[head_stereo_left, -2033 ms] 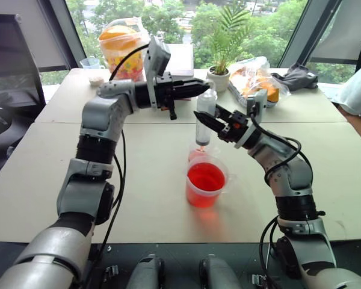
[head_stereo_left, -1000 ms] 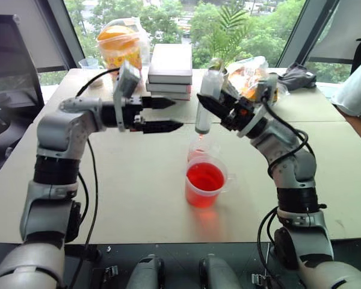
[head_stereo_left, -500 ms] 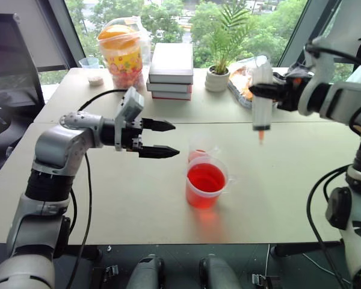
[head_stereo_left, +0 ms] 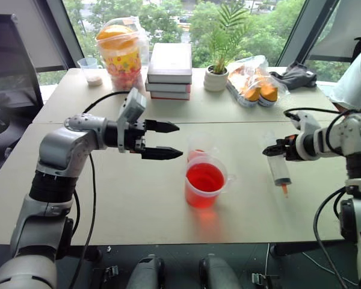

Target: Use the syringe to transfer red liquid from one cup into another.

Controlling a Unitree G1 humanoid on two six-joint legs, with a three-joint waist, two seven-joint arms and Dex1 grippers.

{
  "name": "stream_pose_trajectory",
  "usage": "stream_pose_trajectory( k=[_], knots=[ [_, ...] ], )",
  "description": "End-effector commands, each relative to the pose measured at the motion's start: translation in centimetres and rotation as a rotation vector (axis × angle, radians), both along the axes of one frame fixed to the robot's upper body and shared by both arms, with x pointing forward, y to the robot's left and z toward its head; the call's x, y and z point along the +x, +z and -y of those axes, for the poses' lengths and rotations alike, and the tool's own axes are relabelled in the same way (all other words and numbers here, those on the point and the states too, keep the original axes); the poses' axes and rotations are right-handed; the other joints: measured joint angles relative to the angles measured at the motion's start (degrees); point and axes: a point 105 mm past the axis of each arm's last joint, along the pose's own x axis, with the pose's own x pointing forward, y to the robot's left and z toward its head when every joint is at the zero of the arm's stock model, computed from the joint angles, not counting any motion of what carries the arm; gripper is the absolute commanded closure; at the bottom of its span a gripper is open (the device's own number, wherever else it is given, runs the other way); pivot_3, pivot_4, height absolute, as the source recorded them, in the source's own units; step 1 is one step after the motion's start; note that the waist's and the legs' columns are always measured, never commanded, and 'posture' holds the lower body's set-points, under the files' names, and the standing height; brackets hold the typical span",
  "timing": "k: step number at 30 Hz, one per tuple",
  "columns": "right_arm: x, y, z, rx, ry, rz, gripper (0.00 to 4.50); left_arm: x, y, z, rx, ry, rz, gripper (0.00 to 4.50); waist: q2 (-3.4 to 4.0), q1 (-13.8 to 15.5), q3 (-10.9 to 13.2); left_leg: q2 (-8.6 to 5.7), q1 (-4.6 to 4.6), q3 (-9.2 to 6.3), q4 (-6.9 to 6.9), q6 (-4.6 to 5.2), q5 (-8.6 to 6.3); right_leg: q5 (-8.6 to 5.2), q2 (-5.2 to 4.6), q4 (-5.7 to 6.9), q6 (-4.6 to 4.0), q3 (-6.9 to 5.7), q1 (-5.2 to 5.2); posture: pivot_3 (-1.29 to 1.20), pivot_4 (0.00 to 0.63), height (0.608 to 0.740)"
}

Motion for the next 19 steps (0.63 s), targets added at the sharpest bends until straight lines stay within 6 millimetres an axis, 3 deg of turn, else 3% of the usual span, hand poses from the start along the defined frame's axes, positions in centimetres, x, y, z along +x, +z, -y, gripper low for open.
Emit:
stream_pose_trajectory(
  k=[1,4,8,12,19],
  knots=[
    [0.4,-0.5,0.6,-0.016,-0.007,0.017,1.66,-0.8,1.1,0.3,-0.010,-0.022,0.049,0.00,0.00,0.1,0.0,0.00,0.00,0.01,0.01,0.00,0.00,0.00,0.03,-0.01,0.00,0.00,0.00,0.00,0.150,0.740],
    [0.5,-0.7,0.6,-0.001,-0.005,0.013,0.02,-1.0,1.1,0.4,-0.009,-0.021,0.047,0.00,-0.01,0.1,0.0,-0.02,-0.01,0.03,0.04,0.02,-0.01,0.00,0.05,-0.01,0.01,0.00,0.01,0.00,0.150,0.740],
    [0.0,1.0,0.3,-0.009,0.054,0.066,0.02,-1.3,1.1,0.3,-0.005,-0.021,0.044,0.00,0.00,0.2,0.0,-0.01,0.00,0.02,0.10,0.02,-0.01,0.02,0.07,0.02,0.04,0.00,0.04,0.00,0.150,0.740],
    [-1.6,4.6,-0.2,-0.096,0.208,0.219,0.02,-1.3,1.0,0.1,0.003,-0.006,0.045,0.00,0.03,0.3,0.0,-0.01,-0.03,-0.02,0.08,0.04,-0.02,0.01,0.07,0.01,0.05,-0.02,0.02,0.00,0.150,0.740],
    [-8.0,10.4,-3.2,-0.096,0.558,0.486,0.02,-1.3,0.8,-0.6,0.011,0.036,0.028,0.00,0.02,0.3,0.0,0.01,-0.03,-0.06,0.10,0.08,-0.04,0.00,0.07,-0.02,0.07,-0.04,0.06,0.00,0.150,0.740]
  ],
)
